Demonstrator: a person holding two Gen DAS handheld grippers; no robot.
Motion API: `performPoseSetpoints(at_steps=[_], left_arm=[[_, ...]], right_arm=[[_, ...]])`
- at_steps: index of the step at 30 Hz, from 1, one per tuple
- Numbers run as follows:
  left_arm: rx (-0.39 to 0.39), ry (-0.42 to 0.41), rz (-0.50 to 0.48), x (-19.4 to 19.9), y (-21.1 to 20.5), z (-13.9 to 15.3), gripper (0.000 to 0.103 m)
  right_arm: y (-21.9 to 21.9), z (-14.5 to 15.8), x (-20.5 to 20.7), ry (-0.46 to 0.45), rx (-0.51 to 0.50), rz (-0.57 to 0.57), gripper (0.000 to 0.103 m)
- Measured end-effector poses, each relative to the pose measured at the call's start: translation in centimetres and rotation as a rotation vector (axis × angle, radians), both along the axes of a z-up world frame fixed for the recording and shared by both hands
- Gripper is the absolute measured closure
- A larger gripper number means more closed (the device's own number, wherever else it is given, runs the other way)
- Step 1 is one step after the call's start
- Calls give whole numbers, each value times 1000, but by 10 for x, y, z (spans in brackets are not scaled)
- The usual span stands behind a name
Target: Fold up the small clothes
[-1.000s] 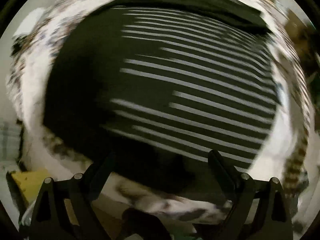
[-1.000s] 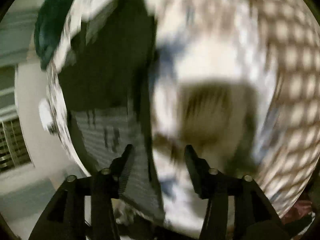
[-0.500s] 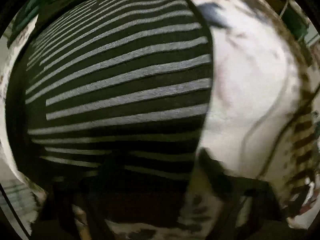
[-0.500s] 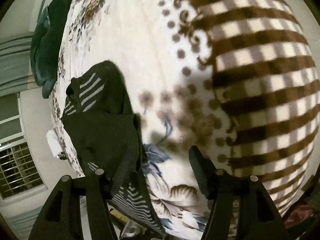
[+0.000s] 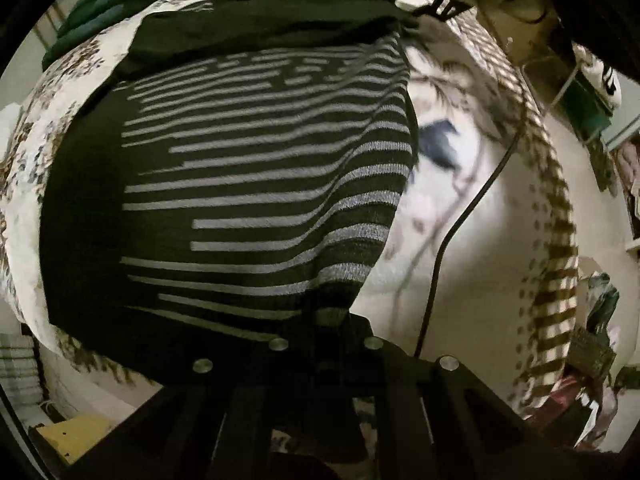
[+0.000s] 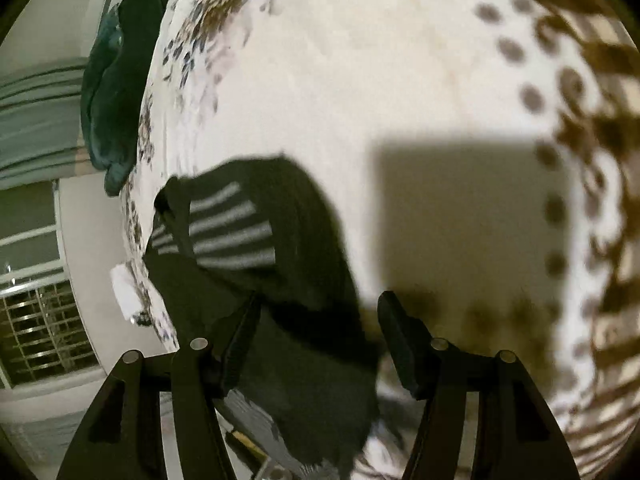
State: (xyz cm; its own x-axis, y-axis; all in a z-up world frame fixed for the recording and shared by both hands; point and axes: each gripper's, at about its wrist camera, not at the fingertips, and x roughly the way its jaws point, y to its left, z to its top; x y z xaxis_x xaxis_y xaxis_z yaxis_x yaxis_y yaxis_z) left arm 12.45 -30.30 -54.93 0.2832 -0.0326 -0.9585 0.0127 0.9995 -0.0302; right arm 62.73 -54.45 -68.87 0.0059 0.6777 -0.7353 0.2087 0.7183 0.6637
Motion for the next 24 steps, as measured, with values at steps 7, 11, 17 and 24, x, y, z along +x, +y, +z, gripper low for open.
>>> performPoseSetpoints(at_steps=[7, 11, 17, 24], left_arm=[[-54, -33, 56, -4, 15, 33, 98], [-134, -65, 128, -5, 54, 62, 98], [-261, -91, 256, -4, 130, 84, 98], [-444, -63, 412, -7, 253, 73, 98]], right_arm=[[33, 12, 16, -54, -160, 26, 89], [56, 52, 18, -104, -252, 76, 91], [132, 127, 29, -169, -320, 166, 91], [281, 170, 25, -216, -397, 248, 91]])
